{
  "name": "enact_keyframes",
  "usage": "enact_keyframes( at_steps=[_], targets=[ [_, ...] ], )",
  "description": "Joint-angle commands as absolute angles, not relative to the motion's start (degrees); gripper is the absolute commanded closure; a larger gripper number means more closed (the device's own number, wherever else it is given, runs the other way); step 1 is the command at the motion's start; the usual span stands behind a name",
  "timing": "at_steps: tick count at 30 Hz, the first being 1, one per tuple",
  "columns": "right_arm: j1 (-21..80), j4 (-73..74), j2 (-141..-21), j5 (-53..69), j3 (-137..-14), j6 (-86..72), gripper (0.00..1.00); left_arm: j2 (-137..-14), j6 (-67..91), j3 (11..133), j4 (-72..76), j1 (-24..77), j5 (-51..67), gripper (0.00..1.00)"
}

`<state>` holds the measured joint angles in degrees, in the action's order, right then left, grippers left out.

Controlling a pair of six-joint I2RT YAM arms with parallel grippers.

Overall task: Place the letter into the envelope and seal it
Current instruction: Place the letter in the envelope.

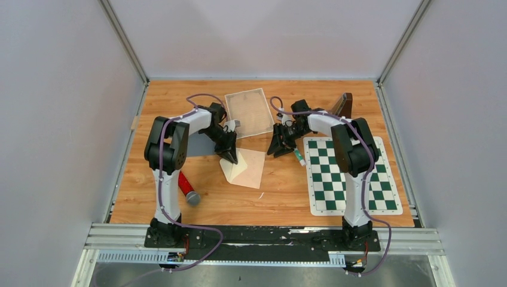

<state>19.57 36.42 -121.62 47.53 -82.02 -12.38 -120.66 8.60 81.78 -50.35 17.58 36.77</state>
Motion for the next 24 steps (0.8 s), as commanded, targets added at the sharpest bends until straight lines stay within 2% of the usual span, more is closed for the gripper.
enact_keyframes(
  at_steps=[1,8,15,18,24],
  targets=[
    [19.7,34.6,-121.7,50.8,-83.9,-12.7,0.57,-118.8,7.1,84.8,-52.5,16.6,37.5,0.82],
    [21.6,30.4,-124.1,56.2,-87.1,-16.5,0.63,-120.5,4.9,85.9,-53.1,16.2,45.9,0.89],
    [22.9,29.9,-126.9,50.3,-90.2,-18.0,0.75,-122.9,5.3,86.1,-52.4,16.2,46.9,0.89],
    [23.2,30.0,-128.3,47.3,-90.2,-18.0,0.78,-123.4,5.4,86.4,-52.5,16.2,46.2,0.87],
    [23.9,30.6,-130.3,41.9,-89.1,-18.0,0.81,-123.2,5.1,86.5,-53.2,16.0,43.0,0.75]
  ],
)
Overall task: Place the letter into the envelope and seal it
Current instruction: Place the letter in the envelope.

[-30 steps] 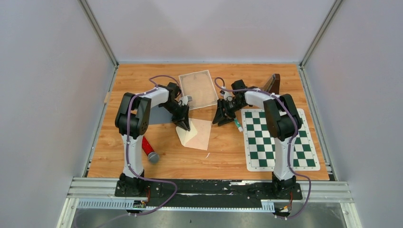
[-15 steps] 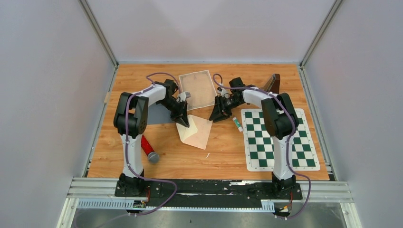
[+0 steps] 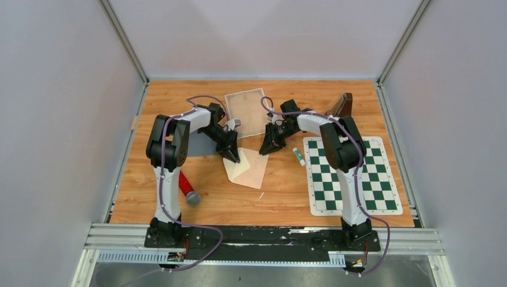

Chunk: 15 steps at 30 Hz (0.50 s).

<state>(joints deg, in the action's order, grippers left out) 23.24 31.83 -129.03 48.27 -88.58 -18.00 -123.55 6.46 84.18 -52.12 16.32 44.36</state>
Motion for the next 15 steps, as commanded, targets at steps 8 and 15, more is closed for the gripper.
enact_keyframes(
  at_steps=[8,15],
  targets=[
    [24.3,32.2,-130.9,36.5,-87.8,-18.9,0.89,-121.6,5.9,83.7,-52.4,14.0,41.5,0.69],
    [24.3,32.3,-130.8,36.6,-87.5,-18.8,0.88,-123.0,7.4,83.4,-49.8,13.9,43.9,0.76]
  ],
)
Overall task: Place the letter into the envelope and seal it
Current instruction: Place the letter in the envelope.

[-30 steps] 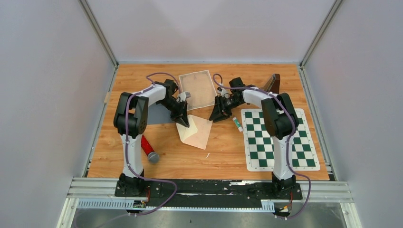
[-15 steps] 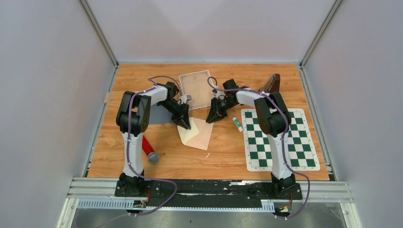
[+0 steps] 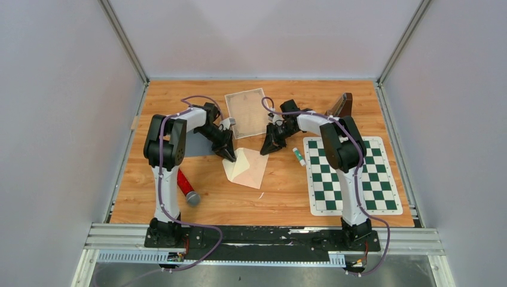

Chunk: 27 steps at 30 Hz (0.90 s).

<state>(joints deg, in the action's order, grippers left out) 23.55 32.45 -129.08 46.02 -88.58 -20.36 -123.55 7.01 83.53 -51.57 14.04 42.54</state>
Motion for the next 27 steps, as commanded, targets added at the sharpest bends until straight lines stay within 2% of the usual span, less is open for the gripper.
enact_keyframes(
  at_steps=[1,6,16,27],
  targets=[
    [24.3,32.3,-130.8,36.5,-87.4,-18.8,0.88,-123.1,7.3,83.5,-49.8,13.9,44.1,0.76],
    [24.3,32.3,-130.9,36.3,-87.3,-19.1,0.88,-123.5,6.8,83.3,-49.6,14.0,46.4,0.77],
    [24.3,32.3,-131.1,35.9,-87.2,-19.3,0.88,-124.3,6.9,83.4,-48.8,14.6,47.5,0.91],
    [24.3,32.4,-131.2,35.4,-87.3,-19.5,0.87,-126.1,7.1,85.1,-49.4,15.0,44.9,0.94]
  ],
)
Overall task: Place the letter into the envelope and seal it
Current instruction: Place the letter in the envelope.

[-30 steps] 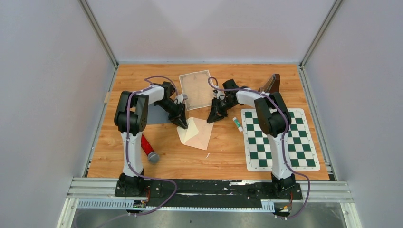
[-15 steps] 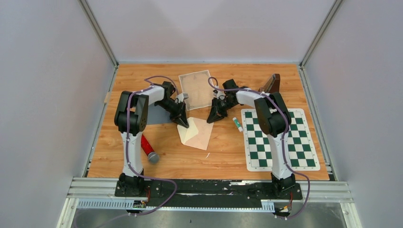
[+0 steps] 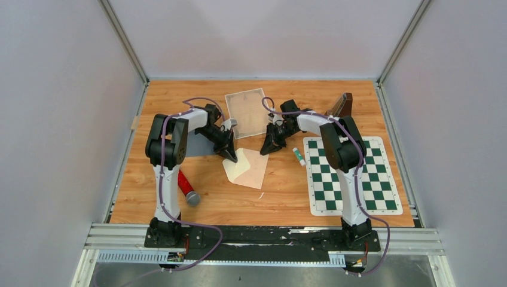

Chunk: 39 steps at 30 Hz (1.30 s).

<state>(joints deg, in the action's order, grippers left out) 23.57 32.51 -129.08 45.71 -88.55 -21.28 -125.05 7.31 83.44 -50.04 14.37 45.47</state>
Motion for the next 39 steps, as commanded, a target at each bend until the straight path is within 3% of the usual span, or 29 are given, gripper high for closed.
enact_keyframes(
  at_steps=[1,14,27,39],
  targets=[
    [24.3,32.4,-131.2,35.4,-87.2,-19.5,0.87,-126.4,7.1,85.2,-49.3,15.1,44.9,0.94],
    [24.0,32.7,-128.5,34.6,-87.9,-19.1,0.78,-126.7,7.3,86.0,-49.2,15.7,44.6,0.93],
    [22.9,33.6,-122.5,34.2,-90.1,-16.7,0.77,-126.5,7.1,85.7,-49.3,15.7,43.6,0.90],
    [23.6,33.9,-126.3,32.8,-94.4,-12.9,0.76,-126.7,6.7,85.8,-49.2,15.7,43.5,0.89]
  ],
)
